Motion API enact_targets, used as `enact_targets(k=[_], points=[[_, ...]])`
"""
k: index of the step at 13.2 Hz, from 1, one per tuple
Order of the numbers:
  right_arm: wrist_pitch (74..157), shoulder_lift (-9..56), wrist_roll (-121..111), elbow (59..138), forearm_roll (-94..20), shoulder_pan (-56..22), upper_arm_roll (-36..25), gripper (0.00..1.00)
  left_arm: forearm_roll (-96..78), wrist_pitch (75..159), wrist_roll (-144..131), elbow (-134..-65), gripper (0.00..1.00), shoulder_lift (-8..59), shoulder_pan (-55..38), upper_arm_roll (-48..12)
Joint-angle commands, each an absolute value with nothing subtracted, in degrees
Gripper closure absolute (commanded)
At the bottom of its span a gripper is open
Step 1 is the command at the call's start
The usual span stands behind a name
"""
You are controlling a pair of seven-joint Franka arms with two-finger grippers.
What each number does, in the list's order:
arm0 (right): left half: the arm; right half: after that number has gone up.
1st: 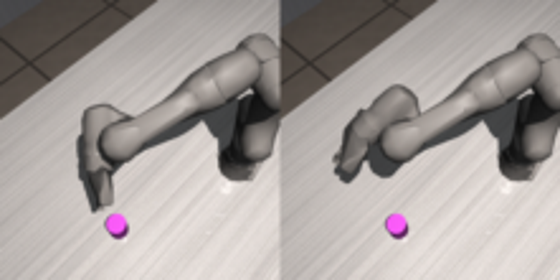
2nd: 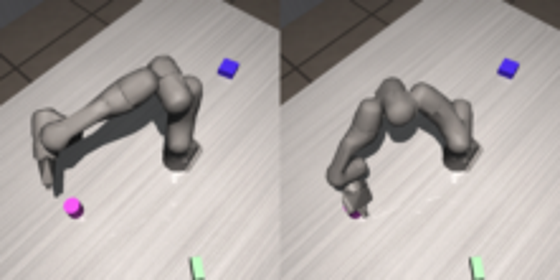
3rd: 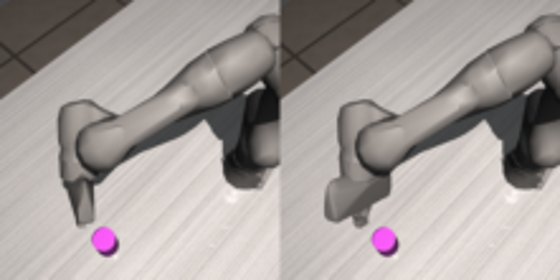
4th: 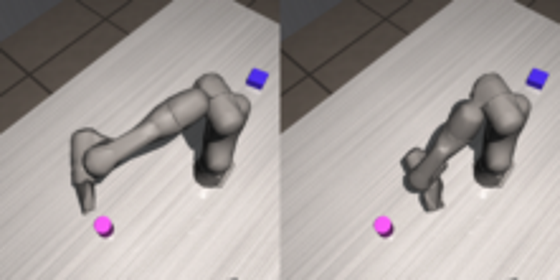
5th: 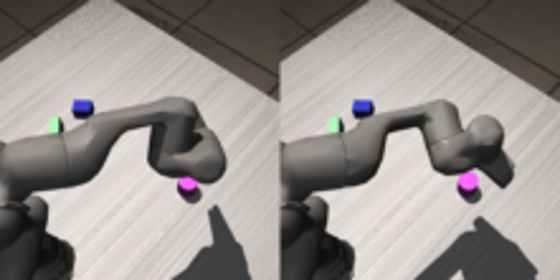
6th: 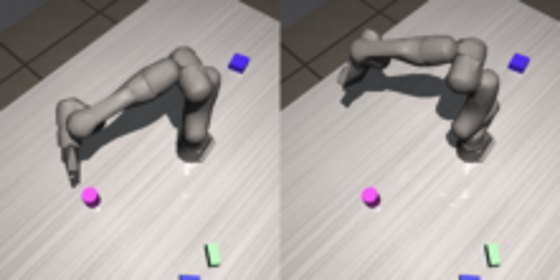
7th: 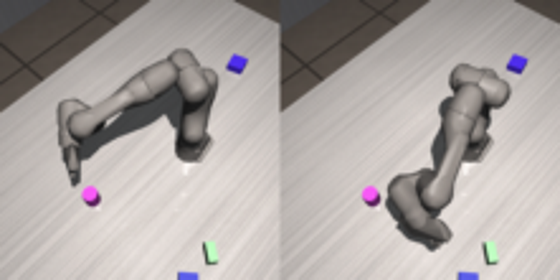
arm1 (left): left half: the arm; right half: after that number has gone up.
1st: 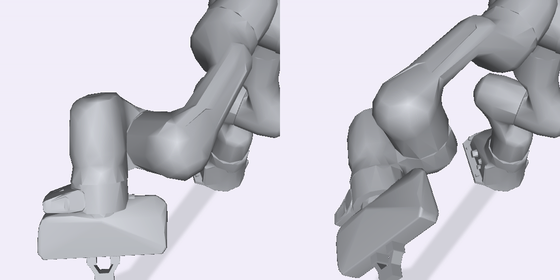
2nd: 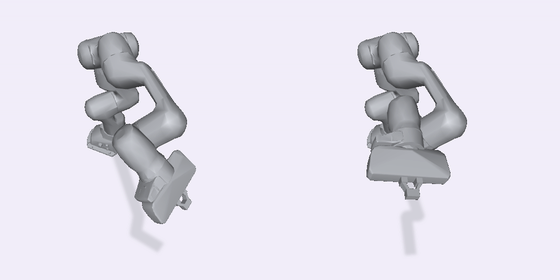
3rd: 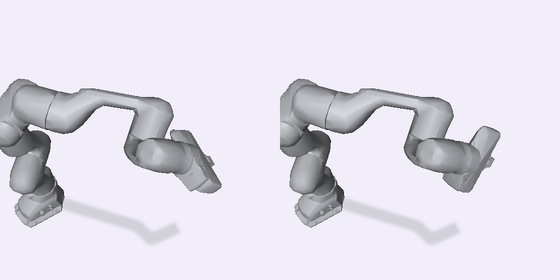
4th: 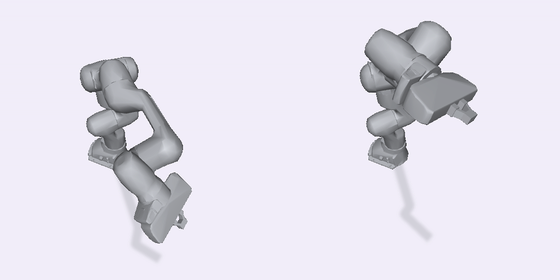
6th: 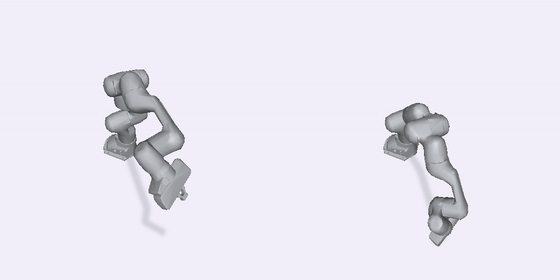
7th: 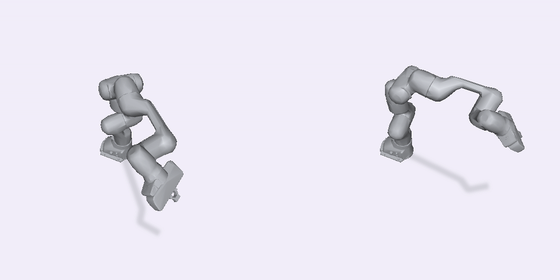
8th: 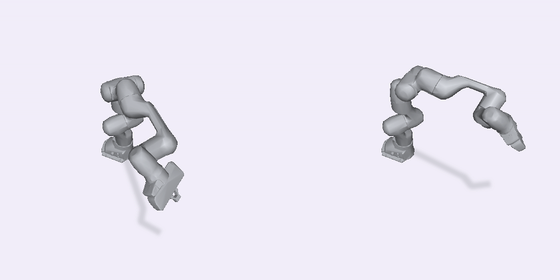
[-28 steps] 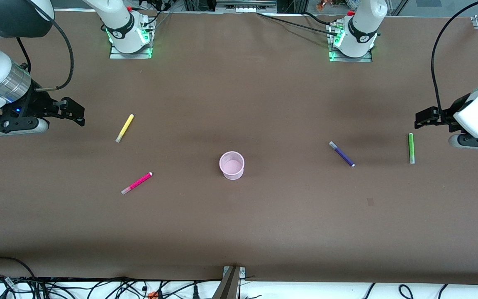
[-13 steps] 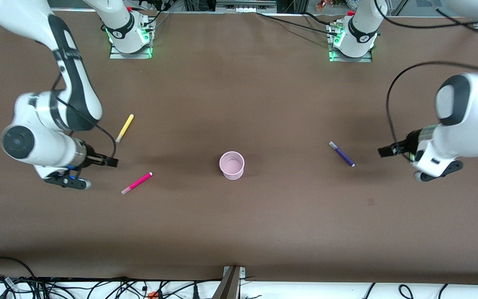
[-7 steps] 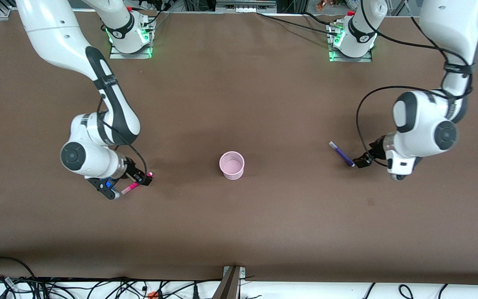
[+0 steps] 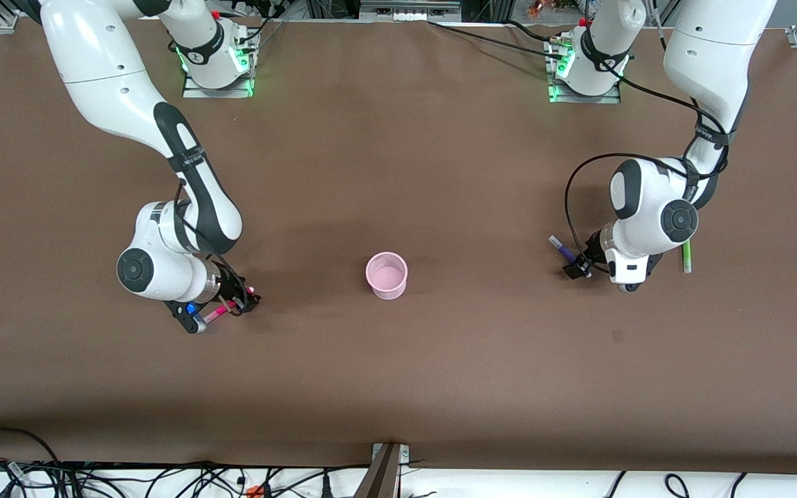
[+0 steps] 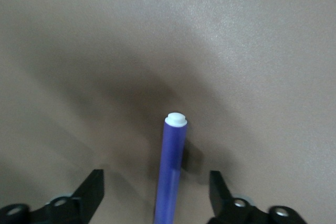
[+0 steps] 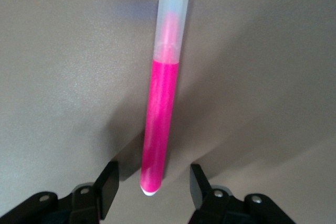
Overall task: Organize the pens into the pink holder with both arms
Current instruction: 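Grasp the pink marker with the right gripper while the left gripper grasps the blue pen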
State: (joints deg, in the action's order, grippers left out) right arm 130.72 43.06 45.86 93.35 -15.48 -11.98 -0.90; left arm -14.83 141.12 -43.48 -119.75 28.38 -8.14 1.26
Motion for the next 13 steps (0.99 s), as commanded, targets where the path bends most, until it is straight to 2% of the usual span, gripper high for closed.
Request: enact_targets(k=[1,2,3,5,7,10,11,13], points=[[131.0,43.9,45.7,92.2,-16.3,-11.6,-0.8,0.52,-15.9,141.6,-42.5,-118.6,0.33,29.6,-8.4,1.4],[131.0,43.9,45.7,92.2,-16.3,-11.5,-0.8,0.57,-15.9,141.6,-42.5,-118.0,0.47,29.9,-8.4,1.4],[130.9,43.9,45.7,92.3,-16.3,-11.5,-0.8,0.63,-15.9,141.6,-42.5,-117.9,0.56,30.1,-8.4,1.4],[130.9,43.9,45.6,92.2,-16.3,-11.5,-0.8,0.67,-15.6,141.5,-42.4,-117.3,0.83,30.2,-8.4,1.4],[130.9,43.8,45.5,92.2,-16.3,-11.5,-0.8,0.77,-15.5,141.2,-42.1,-117.3,1.00,30.2,-8.4,1.4],[130.4,43.6,44.4,91.7,-16.3,-11.7,-0.7,0.97,-15.5,140.9,-41.4,-117.2,1.00,29.8,-8.3,1.4],[130.4,43.5,44.4,91.7,-16.3,-11.9,-0.7,1.00,-15.5,140.9,-41.5,-117.0,1.00,29.5,-8.3,1.4],[129.7,43.2,44.5,91.3,-16.5,-12.3,-0.4,1.00,-15.5,140.2,-41.7,-116.3,1.00,29.4,-8.3,1.4]])
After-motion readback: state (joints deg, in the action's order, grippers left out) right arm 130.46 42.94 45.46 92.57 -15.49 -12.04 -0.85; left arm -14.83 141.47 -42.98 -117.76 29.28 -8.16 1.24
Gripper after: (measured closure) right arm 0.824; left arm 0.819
